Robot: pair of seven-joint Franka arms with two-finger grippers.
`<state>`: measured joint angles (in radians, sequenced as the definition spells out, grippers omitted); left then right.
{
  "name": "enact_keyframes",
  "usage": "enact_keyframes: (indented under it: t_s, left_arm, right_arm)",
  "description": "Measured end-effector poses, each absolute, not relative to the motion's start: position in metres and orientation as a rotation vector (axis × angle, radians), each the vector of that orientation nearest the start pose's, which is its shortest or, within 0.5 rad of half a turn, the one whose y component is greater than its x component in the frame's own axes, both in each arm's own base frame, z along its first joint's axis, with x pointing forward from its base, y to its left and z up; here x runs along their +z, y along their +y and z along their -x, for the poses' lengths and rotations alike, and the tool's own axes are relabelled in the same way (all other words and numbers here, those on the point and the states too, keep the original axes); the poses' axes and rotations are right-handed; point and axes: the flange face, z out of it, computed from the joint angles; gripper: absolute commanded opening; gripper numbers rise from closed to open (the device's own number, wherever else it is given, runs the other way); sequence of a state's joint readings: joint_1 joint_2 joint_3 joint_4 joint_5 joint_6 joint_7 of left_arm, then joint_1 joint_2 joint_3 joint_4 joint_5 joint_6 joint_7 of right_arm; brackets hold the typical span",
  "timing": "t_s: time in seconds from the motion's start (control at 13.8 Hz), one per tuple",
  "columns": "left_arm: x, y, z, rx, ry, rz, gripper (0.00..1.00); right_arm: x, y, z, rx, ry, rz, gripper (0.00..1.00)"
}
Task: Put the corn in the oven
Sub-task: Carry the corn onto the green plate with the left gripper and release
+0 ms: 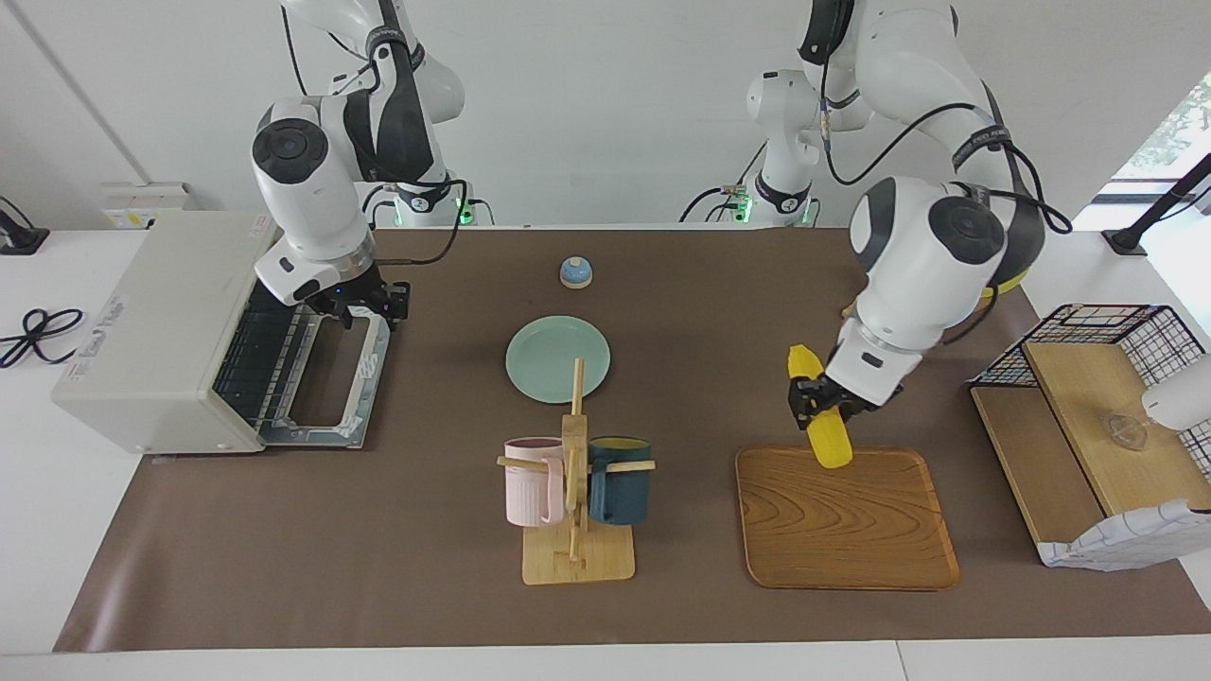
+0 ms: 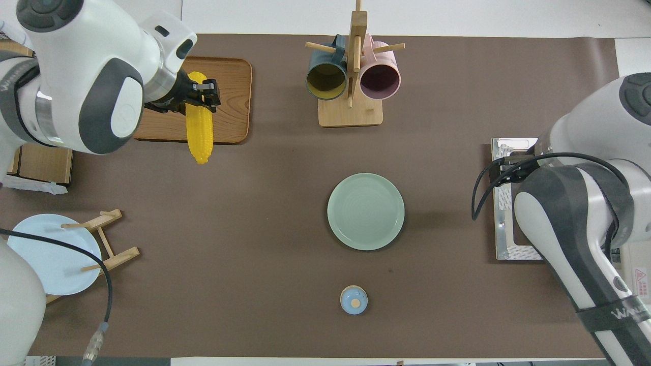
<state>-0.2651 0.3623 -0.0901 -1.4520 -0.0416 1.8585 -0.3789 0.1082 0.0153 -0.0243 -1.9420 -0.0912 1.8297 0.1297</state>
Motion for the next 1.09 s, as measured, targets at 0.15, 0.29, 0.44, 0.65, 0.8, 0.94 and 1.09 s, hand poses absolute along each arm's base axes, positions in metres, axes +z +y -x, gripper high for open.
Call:
enact_keyframes:
  t_s: [0.15, 0.29, 0.44, 0.65, 0.8, 0.94, 1.09]
  left_arm:
    - [0.48, -0.285, -0.585, 0.024, -0.098, 3.215, 0.0]
    - [0.463, -0.338, -0.542, -0.004, -0.105, 3.243, 0.0]
    - [0.437, -0.376, -0.504, -0.054, -0.081, 3.275, 0.0]
    - [0.404, -0.416, -0.462, -0.064, -0.017, 3.321, 0.0]
    - [0.39, -0.444, -0.442, -0.101, -0.014, 3.355, 0.0]
    - [0.369, -0.471, -0.426, -0.115, -0.016, 3.374, 0.0]
    - [0.345, -0.486, -0.419, -0.115, -0.008, 3.38, 0.0]
  right_arm:
    - [0.456, 0.025, -0.547, 0.185, 0.008, 3.232, 1.0]
    - [0.447, 0.023, -0.545, 0.178, 0.001, 3.23, 1.0]
    - [0.442, 0.024, -0.543, 0.184, -0.003, 3.23, 1.0]
    - [0.439, 0.024, -0.541, 0.174, -0.005, 3.229, 1.0]
    - [0.434, 0.024, -0.539, 0.165, -0.007, 3.229, 1.0]
    - [0.431, 0.024, -0.537, 0.159, -0.023, 3.227, 1.0]
    - [0.432, 0.024, -0.536, 0.158, -0.034, 3.227, 1.0]
